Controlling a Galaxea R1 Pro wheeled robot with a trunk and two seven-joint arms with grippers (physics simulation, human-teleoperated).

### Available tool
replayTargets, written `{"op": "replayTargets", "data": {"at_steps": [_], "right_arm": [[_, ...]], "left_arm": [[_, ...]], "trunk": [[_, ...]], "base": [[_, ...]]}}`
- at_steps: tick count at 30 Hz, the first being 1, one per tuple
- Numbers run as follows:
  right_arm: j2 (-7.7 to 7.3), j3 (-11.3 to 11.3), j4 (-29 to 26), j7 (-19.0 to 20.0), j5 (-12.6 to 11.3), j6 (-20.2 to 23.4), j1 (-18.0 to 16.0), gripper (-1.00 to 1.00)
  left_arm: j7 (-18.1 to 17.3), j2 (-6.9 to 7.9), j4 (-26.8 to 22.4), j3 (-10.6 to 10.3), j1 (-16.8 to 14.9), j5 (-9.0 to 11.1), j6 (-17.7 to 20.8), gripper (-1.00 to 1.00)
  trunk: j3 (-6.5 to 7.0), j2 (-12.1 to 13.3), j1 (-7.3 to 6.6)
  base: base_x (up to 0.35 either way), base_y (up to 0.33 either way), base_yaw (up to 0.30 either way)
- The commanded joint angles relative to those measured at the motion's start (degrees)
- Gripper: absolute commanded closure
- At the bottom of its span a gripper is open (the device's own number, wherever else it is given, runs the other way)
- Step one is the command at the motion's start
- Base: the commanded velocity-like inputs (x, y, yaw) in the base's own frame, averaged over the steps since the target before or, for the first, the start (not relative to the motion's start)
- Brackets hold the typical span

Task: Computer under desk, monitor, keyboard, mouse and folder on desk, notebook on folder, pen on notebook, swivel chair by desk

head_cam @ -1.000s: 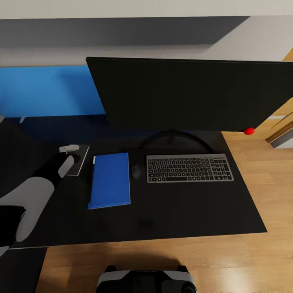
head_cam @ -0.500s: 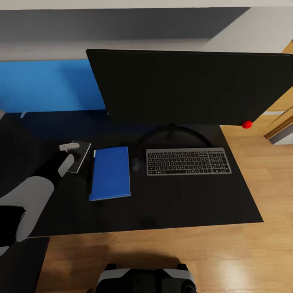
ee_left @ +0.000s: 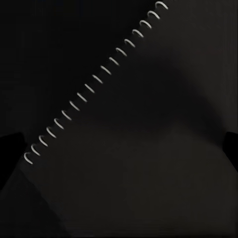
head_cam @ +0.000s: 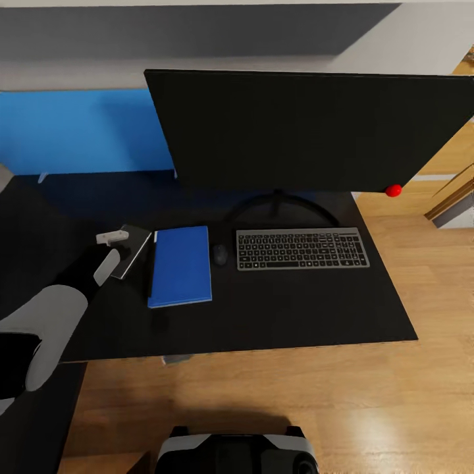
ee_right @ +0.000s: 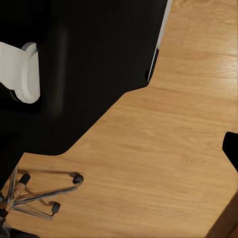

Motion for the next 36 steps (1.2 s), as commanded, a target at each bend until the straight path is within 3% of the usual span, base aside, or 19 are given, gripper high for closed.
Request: {"op": "replayTargets", "data": {"at_steps": [1, 17, 26, 36], "right_arm": [[-0.07, 0.2, -0.1, 0.1, -0.5, -0.1, 0.0, -1.00], [-0.12, 0.2, -0.1, 0.1, -0.5, -0.6, 0.0, -1.00], [-0.10, 0.2, 0.0, 0.1, -0.5, -0.5, 0.0, -1.00], [-0.08, 0.2, 0.0, 0.1, -0.5, -0.5, 0.0, -1.00]], "left_arm": [[0.4, 0.07, 3.8, -0.5, 0.0, 1.2, 0.2, -1.00], [0.3, 0.16, 2.5, -0.4, 0.0, 1.3, 0.0, -1.00], [0.5, 1.07, -11.1, -0.1, 3.9, 1.3, 4.2, -1.00], [0.7, 1.64, -15.3, -0.1, 5.2, 1.3, 5.4, -1.00]], "trunk": [[-0.08, -0.1, 0.02], [-0.08, -0.1, 0.02], [-0.08, -0.1, 0.02], [-0.08, -0.1, 0.02]], "base": [[-0.232, 0.000, 0.000], [-0.051, 0.000, 0.000], [0.000, 0.000, 0.000], [0.001, 0.000, 0.000]]}}
